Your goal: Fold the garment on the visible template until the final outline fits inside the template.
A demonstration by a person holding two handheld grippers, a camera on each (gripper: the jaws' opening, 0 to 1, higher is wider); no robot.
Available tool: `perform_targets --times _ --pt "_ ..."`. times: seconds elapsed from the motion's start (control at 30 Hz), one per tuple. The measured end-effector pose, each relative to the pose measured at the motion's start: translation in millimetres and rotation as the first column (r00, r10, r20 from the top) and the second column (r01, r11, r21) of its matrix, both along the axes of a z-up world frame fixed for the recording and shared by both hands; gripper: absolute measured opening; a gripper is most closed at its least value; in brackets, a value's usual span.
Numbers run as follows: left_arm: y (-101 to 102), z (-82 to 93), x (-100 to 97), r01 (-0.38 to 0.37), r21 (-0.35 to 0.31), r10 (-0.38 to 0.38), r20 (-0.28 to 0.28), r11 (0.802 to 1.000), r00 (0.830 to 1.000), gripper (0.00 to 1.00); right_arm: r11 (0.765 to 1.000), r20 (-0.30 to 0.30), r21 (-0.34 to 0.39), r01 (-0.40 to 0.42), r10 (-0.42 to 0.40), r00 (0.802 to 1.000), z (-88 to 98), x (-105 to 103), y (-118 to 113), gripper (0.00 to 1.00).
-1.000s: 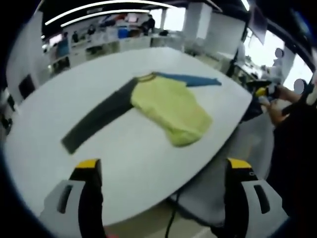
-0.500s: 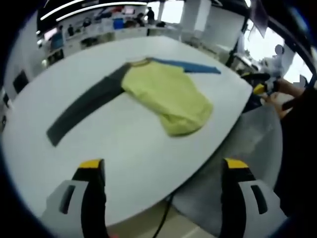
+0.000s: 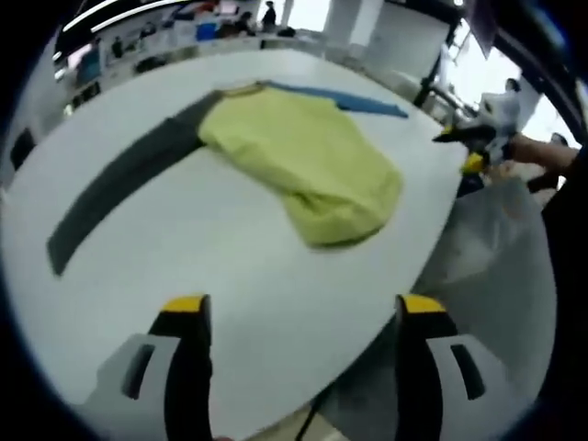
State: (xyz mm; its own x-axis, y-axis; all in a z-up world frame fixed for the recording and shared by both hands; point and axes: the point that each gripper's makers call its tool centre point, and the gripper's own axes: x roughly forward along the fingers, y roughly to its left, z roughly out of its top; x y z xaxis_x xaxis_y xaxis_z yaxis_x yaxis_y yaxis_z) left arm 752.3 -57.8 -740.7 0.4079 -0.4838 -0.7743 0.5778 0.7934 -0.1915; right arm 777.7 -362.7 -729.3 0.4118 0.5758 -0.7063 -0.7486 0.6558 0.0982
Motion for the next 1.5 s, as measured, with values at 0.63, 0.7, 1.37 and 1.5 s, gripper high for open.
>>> perform_targets --times 0.63,0.7,1.37,1.5 --pt "-22.5 -32.0 33.6 0.05 0.014 -0.05 0.047 0.999 0.998 0.51 0.999 -0.023 -0.016 -0.035 0.034 0.999 -40.0 15.6 31.0 0.48" --pt "-24.8 -32.5 34.7 0.051 0.006 -0.051 0.048 0.999 0.998 0.47 0.999 -0.026 -0.023 -0.043 0.043 0.999 -42.0 15.5 34.8 0.47" --pt "-40.0 -32.4 44.8 0.132 0.034 -0.135 0.112 0.991 0.985 0.18 0.991 0.012 -0.047 -0.128 0.128 0.992 -46.2 26.2 65.1 0.31" --pt "-40.1 -33.1 46.2 0.129 0.035 -0.132 0.114 0.991 0.985 0.11 0.989 0.022 -0.047 -0.141 0.142 0.99 -47.1 27.4 67.7 0.24"
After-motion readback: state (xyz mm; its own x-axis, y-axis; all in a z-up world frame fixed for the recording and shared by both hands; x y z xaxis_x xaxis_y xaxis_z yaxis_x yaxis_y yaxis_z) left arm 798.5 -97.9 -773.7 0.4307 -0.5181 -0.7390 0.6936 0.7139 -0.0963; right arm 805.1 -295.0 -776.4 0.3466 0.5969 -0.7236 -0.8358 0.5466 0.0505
